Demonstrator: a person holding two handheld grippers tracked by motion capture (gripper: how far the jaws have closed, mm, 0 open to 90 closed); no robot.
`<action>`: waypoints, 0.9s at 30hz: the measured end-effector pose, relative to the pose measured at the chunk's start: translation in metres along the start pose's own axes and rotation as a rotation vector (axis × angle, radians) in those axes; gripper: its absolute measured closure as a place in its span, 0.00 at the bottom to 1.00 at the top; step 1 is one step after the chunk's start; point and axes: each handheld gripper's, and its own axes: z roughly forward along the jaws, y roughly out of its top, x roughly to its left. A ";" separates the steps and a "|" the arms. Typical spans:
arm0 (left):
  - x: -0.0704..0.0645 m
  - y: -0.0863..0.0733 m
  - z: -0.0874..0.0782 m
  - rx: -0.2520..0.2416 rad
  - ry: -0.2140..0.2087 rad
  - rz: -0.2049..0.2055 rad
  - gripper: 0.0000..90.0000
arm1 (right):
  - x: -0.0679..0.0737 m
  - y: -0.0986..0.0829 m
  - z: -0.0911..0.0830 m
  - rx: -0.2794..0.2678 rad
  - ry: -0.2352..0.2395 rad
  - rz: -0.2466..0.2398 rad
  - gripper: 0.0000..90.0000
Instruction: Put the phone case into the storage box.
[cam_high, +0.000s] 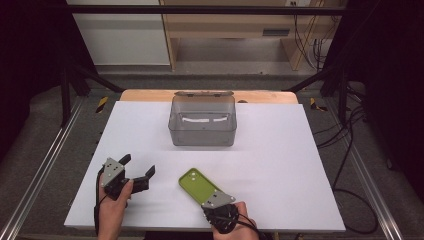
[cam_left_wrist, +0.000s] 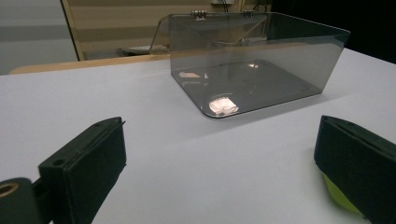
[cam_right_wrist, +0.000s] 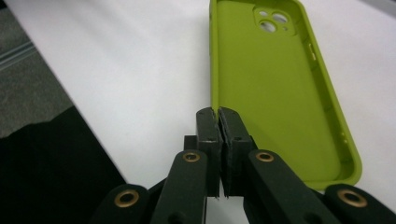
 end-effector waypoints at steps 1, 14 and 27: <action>0.001 0.001 -0.001 -0.002 0.005 0.001 0.02 | -0.005 0.002 -0.001 -0.030 0.002 0.019 0.98; -0.001 0.002 -0.005 -0.007 -0.012 -0.031 0.02 | -0.038 0.014 -0.007 -0.194 -0.003 0.091 0.98; -0.023 0.003 -0.004 0.010 -0.075 -0.061 0.02 | -0.051 0.005 -0.001 -0.338 0.022 0.148 0.98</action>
